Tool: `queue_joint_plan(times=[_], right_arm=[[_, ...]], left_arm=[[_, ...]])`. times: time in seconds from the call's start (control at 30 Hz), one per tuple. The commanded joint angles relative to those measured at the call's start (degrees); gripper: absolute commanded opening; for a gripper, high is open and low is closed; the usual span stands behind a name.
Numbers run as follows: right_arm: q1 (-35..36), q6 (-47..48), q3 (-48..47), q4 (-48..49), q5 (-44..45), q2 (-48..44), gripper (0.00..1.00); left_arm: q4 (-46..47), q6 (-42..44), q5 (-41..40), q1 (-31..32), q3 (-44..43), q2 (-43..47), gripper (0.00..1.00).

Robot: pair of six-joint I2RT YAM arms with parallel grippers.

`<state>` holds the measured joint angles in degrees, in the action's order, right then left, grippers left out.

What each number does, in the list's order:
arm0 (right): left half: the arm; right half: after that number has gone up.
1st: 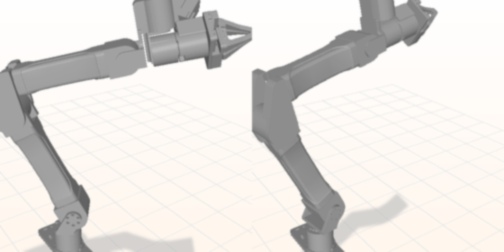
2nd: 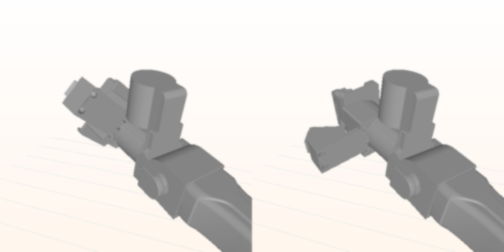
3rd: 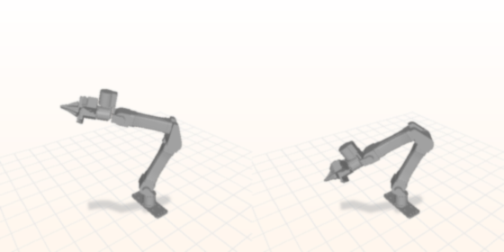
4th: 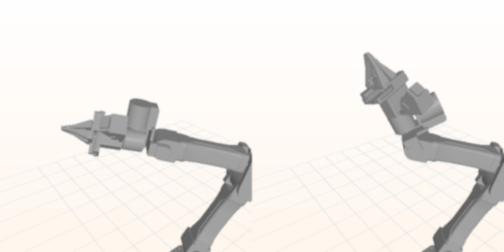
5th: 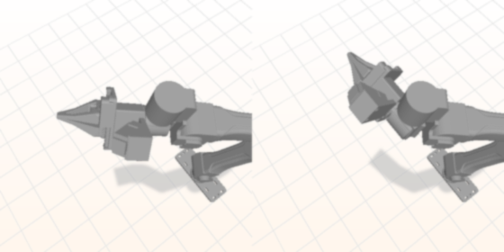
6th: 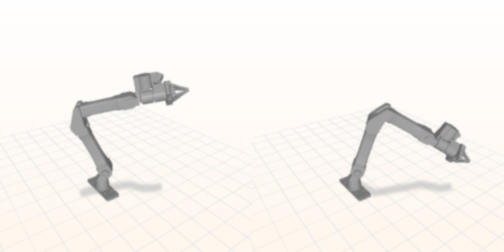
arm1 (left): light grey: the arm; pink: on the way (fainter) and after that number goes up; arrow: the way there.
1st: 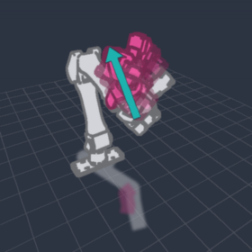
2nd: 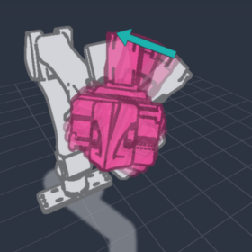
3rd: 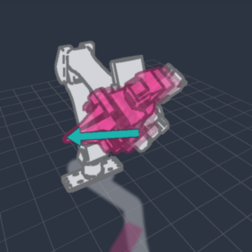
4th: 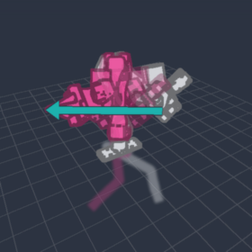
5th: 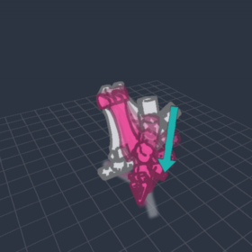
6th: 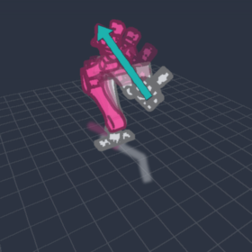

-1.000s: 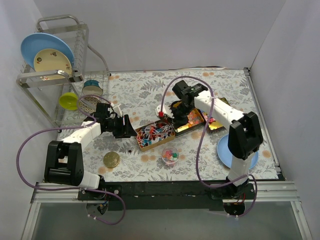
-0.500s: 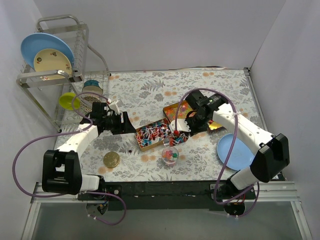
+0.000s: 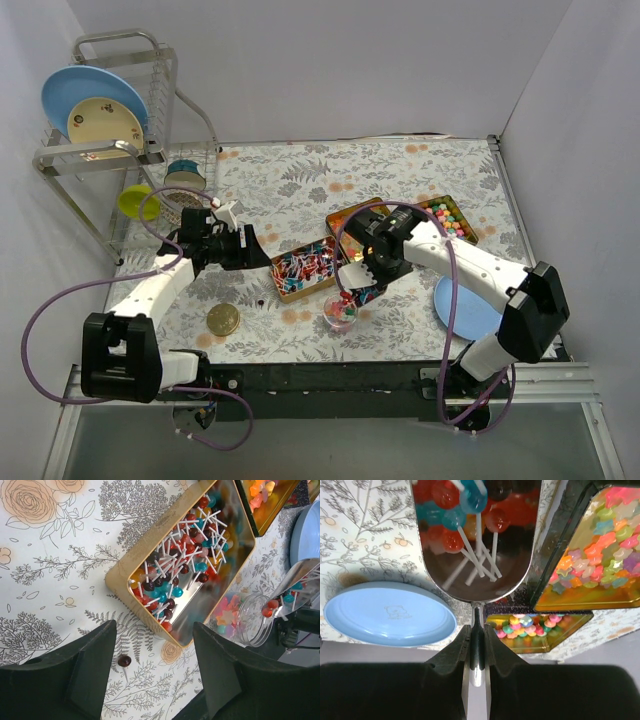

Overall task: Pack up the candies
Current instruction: Place the fake candies in the packing bottle.

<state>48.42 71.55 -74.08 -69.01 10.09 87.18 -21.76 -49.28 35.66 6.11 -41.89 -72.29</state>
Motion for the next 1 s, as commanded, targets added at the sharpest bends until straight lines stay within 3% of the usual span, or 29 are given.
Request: queue_joint_plan(times=[0.0,0.53,0.7,0.83,0.93,0.97], right_arm=[[2.5,-3.8,-4.5,-3.7,9.1,1.8,0.01],[9.1,-2.7,-4.0,-5.9,18.5,-0.5,0.01],[8.2,-0.3,-6.5,-5.5,18.9,-1.6,0.01],[3.5,-1.9,-12.4,-4.4,17.3,2.6,0.01],[1.9,-5.4,-17.2,-3.8,17.6,8.1,0.01],[1.9,-6.1,-19.1,-3.4,17.9,9.2,0.01]], left_arm=[[1.4,-0.2,-0.3,-0.3,1.4,2.2,0.62],[4.2,-2.8,1.5,-0.5,2.5,3.5,0.63],[5.4,-5.8,0.7,-0.5,4.8,3.6,0.62],[5.6,-8.2,-0.6,-0.6,6.6,2.9,0.6],[6.1,-9.4,-0.5,-0.5,7.6,2.3,0.35],[6.6,-9.8,-0.5,-0.5,8.0,2.1,0.18]])
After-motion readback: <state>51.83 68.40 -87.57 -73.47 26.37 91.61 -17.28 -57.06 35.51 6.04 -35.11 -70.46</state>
